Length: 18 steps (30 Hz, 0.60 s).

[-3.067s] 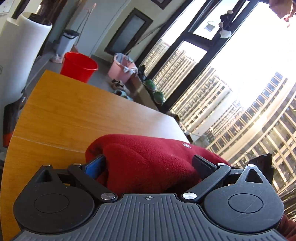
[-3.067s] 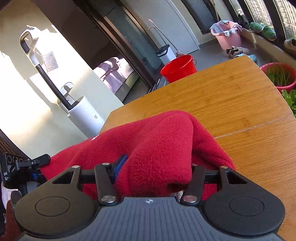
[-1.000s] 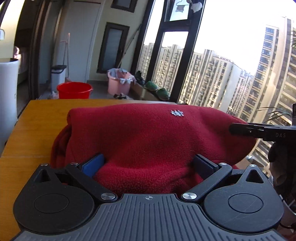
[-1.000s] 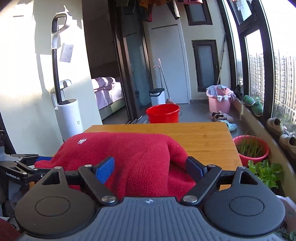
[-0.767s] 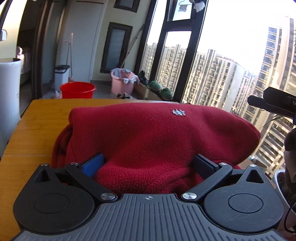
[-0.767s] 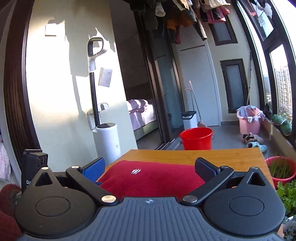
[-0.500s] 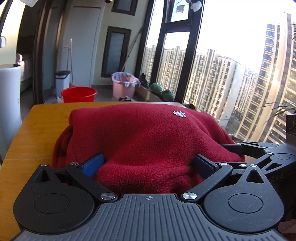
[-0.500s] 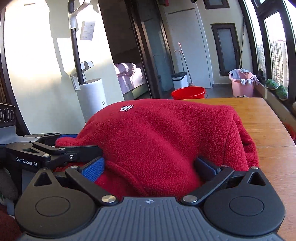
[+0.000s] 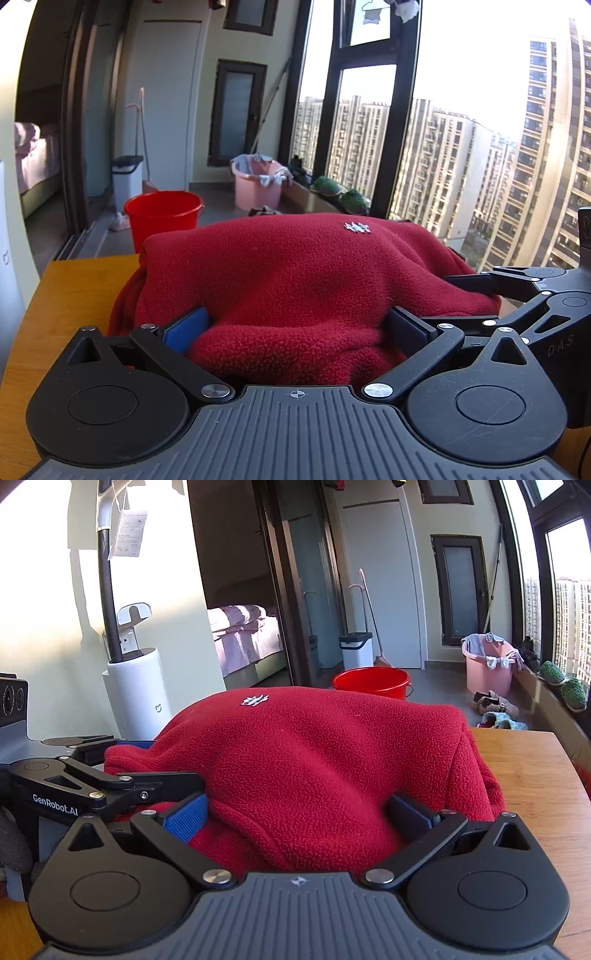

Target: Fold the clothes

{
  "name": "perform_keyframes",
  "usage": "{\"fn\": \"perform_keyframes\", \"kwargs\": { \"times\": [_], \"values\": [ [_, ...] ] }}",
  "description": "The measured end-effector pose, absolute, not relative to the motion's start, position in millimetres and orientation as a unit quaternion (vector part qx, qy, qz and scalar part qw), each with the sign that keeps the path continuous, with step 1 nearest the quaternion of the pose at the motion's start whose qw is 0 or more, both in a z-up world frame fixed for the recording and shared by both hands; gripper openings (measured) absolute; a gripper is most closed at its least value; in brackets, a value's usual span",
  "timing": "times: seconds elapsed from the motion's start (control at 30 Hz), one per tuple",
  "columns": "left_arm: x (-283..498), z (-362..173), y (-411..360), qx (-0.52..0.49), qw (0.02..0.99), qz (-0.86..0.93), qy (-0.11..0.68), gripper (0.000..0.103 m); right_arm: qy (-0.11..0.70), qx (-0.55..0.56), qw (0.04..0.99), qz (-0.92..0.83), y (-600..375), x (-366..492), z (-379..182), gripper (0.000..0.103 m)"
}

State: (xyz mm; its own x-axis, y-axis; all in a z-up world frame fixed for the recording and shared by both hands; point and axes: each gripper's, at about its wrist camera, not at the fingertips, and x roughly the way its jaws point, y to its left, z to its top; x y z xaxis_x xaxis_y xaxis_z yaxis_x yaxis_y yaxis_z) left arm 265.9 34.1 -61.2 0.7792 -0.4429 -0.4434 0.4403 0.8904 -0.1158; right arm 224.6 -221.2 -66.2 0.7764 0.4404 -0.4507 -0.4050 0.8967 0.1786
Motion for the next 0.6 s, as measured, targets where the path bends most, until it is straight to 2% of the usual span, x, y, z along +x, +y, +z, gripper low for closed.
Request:
{"fn": "perform_keyframes", "kwargs": {
  "times": [0.27,0.6],
  "values": [
    [322,-67,45,-0.012,0.949,-0.229,0.217,0.103,0.224,0.035,0.95,0.214,-213,279,-74,0.103],
    [286,-67,39,0.014,0.953,-0.226,0.201,0.103,0.233,-0.011,0.948,0.217,-220,264,-74,0.103]
  ]
}}
